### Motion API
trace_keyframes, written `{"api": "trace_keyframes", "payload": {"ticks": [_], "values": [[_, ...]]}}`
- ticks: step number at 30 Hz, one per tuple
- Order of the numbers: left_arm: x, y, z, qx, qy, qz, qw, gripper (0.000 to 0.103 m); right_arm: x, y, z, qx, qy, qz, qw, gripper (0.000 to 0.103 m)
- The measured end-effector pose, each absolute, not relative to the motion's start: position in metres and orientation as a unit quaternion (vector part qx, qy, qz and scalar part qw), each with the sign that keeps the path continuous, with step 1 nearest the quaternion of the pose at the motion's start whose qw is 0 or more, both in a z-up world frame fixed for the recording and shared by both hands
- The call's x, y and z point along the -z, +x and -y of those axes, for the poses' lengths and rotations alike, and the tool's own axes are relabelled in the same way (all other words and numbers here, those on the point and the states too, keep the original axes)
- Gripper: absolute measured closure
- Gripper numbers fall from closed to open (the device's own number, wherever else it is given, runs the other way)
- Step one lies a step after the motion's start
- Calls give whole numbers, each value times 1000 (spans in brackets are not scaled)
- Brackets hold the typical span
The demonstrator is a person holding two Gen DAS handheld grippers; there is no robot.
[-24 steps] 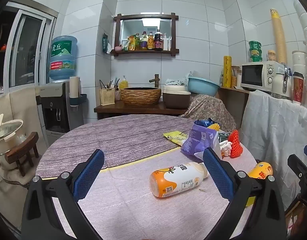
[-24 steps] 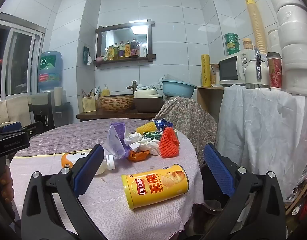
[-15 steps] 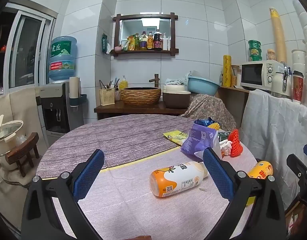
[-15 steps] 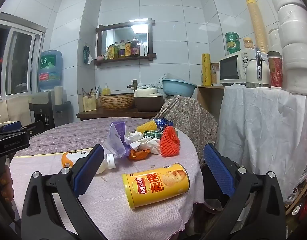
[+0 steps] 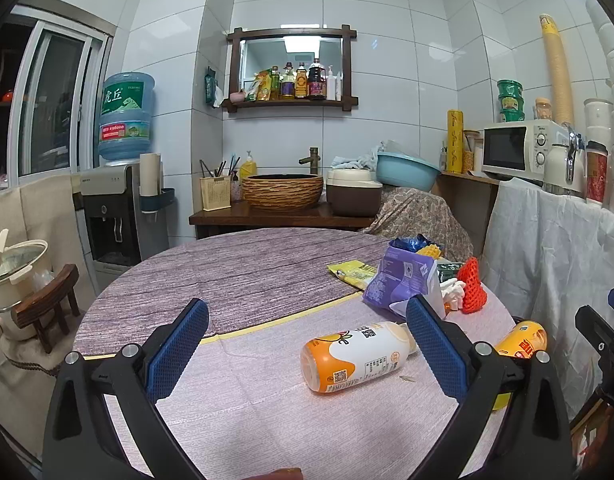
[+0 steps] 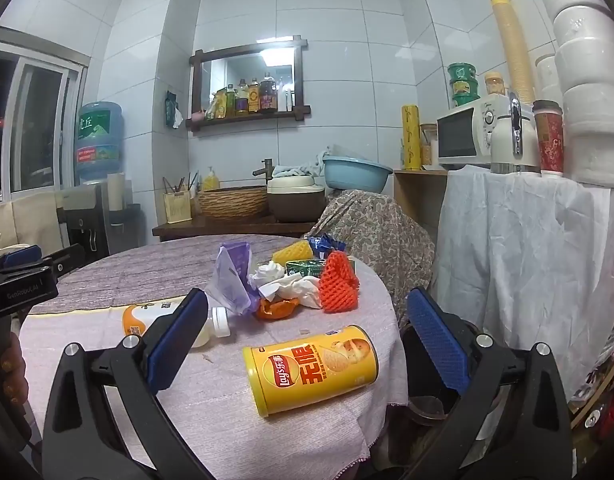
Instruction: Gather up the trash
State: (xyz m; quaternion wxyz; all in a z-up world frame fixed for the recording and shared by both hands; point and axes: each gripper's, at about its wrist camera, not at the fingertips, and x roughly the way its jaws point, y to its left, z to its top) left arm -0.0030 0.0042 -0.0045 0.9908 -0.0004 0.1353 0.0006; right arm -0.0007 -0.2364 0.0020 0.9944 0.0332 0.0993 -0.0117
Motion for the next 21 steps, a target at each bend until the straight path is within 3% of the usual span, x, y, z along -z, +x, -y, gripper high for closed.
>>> {"api": "trace_keyframes", "payload": {"ticks": [21], "values": [[4, 1, 1, 6, -1, -145, 989, 5, -1, -1, 235, 11, 34, -101, 994, 5]]}}
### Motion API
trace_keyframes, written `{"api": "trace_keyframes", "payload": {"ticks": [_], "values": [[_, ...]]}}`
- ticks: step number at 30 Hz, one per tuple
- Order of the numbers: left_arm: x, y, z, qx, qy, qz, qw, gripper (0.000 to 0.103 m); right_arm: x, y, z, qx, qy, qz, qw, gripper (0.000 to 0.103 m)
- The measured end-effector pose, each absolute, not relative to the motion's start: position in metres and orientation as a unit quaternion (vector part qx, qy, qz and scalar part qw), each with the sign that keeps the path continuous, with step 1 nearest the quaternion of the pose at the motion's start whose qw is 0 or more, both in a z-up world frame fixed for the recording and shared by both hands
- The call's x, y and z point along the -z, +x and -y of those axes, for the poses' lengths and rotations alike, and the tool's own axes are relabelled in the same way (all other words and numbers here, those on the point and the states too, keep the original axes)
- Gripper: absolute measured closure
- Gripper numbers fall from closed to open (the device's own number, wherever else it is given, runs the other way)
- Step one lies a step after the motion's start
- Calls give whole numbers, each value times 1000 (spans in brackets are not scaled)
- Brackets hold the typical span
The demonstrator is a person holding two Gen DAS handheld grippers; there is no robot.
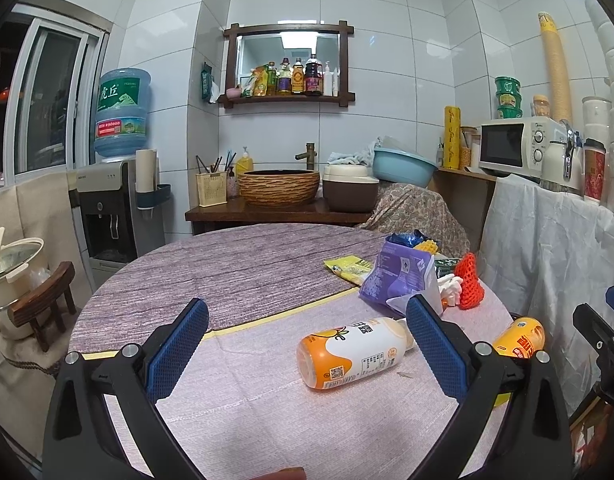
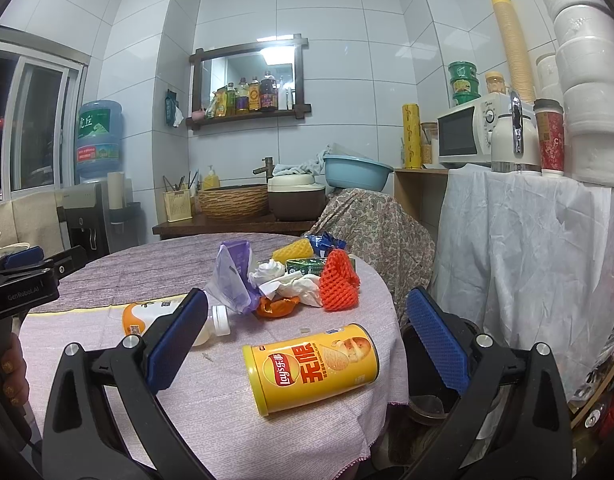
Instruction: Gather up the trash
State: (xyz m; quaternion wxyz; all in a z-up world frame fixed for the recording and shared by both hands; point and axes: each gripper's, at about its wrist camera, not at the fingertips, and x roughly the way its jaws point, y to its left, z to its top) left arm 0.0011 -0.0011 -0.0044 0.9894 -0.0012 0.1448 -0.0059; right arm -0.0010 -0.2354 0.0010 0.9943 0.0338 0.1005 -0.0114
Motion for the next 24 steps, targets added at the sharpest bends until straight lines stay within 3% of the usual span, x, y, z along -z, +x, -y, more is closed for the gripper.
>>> {"api": "trace_keyframes", "payload": {"ticks": [24], "values": [[7, 4, 3, 11, 1, -151, 988, 5, 4, 4, 236, 8, 34, -109, 993, 5]]}}
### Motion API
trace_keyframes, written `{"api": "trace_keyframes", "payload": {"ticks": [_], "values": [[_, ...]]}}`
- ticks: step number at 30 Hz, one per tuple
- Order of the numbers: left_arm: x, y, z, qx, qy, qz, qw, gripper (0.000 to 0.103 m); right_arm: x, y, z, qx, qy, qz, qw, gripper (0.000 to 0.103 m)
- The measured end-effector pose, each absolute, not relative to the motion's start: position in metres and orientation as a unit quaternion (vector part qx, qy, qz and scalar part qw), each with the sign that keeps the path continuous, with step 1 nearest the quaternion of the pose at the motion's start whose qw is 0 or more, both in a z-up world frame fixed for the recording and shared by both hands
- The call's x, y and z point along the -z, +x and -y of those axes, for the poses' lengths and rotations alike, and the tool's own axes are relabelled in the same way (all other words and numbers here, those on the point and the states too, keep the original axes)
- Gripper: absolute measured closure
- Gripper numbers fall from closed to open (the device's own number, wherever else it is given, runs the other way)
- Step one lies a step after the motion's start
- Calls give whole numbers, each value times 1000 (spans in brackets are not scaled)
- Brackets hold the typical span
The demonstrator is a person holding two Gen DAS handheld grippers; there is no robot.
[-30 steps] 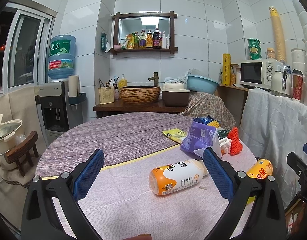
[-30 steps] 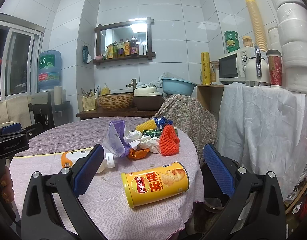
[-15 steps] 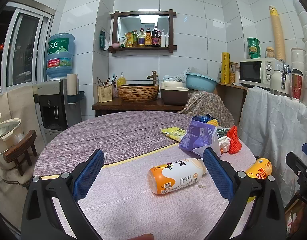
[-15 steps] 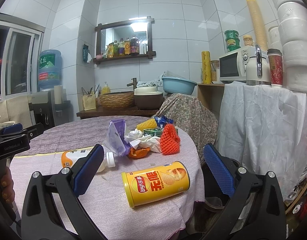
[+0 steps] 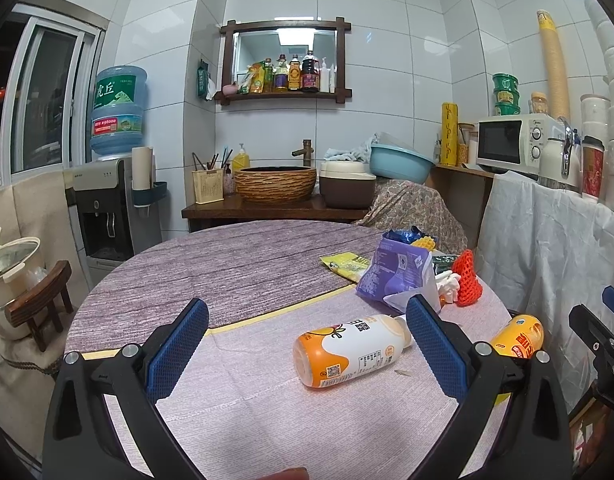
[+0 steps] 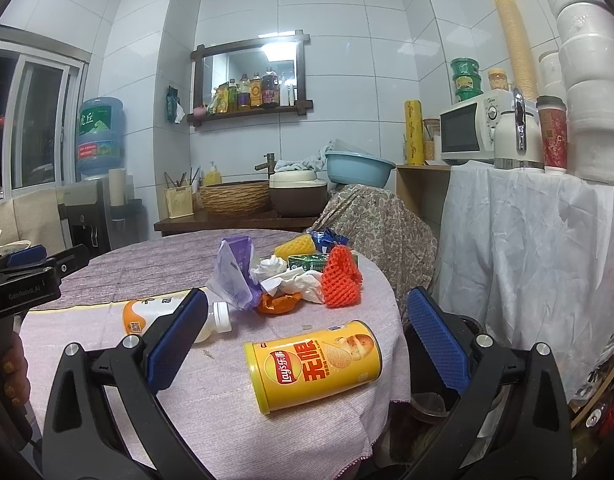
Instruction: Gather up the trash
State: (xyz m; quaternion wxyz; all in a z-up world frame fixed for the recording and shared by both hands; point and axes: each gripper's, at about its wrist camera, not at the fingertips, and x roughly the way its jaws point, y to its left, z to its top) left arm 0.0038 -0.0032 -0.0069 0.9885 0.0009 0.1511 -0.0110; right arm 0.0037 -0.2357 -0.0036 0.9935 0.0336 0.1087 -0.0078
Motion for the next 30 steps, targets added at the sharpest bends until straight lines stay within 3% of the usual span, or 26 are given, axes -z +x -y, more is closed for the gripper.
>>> {"api": "trace_keyframes", "payload": {"ticks": [30], "values": [[13, 6, 5, 19, 3, -159, 987, 5, 8, 5, 235, 4, 34, -115, 993, 5]]}}
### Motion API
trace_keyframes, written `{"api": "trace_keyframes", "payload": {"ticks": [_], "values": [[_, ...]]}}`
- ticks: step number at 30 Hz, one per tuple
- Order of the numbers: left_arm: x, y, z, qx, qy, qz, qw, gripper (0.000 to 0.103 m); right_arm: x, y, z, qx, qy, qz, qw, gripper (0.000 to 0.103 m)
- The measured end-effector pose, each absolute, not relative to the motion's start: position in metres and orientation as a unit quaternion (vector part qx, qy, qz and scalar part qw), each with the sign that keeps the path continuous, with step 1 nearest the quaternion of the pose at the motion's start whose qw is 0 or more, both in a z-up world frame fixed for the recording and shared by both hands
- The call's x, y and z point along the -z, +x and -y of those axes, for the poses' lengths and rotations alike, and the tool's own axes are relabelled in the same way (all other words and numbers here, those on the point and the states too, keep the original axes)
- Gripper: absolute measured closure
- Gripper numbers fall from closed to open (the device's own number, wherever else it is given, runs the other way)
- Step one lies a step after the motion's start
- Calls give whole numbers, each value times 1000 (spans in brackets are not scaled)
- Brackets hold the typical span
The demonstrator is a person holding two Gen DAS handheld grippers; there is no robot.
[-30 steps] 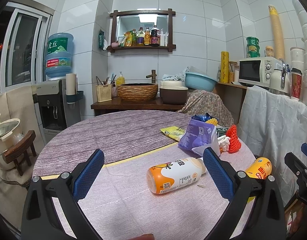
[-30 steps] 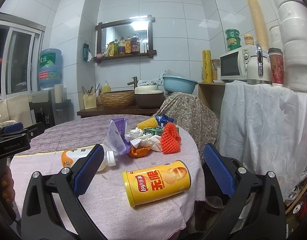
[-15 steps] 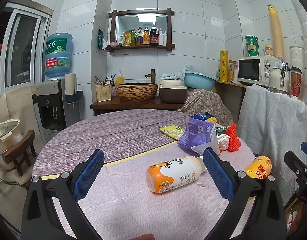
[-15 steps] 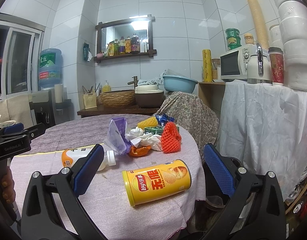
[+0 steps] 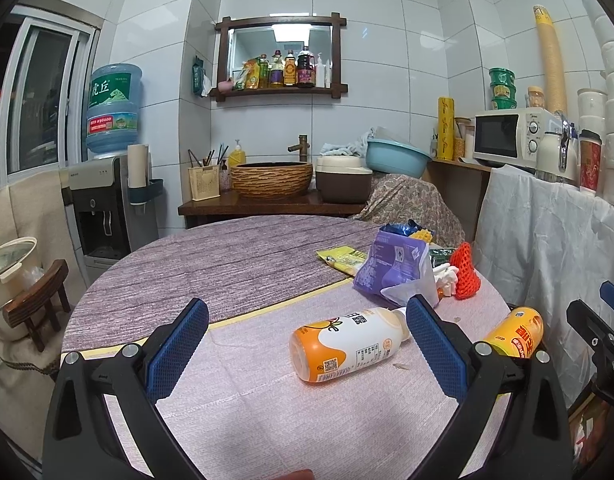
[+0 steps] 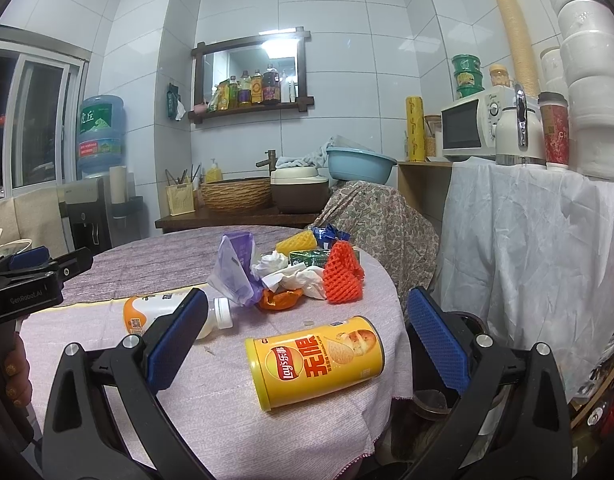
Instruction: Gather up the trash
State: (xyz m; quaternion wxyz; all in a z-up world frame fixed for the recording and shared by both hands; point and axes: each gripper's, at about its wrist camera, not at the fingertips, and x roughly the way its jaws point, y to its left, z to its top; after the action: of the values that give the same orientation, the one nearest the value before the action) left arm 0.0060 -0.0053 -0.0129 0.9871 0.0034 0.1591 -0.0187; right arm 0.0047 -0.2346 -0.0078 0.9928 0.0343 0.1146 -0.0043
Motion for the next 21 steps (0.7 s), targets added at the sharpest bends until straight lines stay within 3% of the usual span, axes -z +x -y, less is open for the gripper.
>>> {"api": "trace_keyframes", "payload": {"ticks": [9, 21], "values": [[26, 26, 4, 84, 23, -207, 975, 5, 13, 14, 241, -13, 40, -140, 989, 5], [45, 82, 43, 217, 212, -285, 909, 5, 28, 44, 261, -27, 65, -207, 976, 5]]}}
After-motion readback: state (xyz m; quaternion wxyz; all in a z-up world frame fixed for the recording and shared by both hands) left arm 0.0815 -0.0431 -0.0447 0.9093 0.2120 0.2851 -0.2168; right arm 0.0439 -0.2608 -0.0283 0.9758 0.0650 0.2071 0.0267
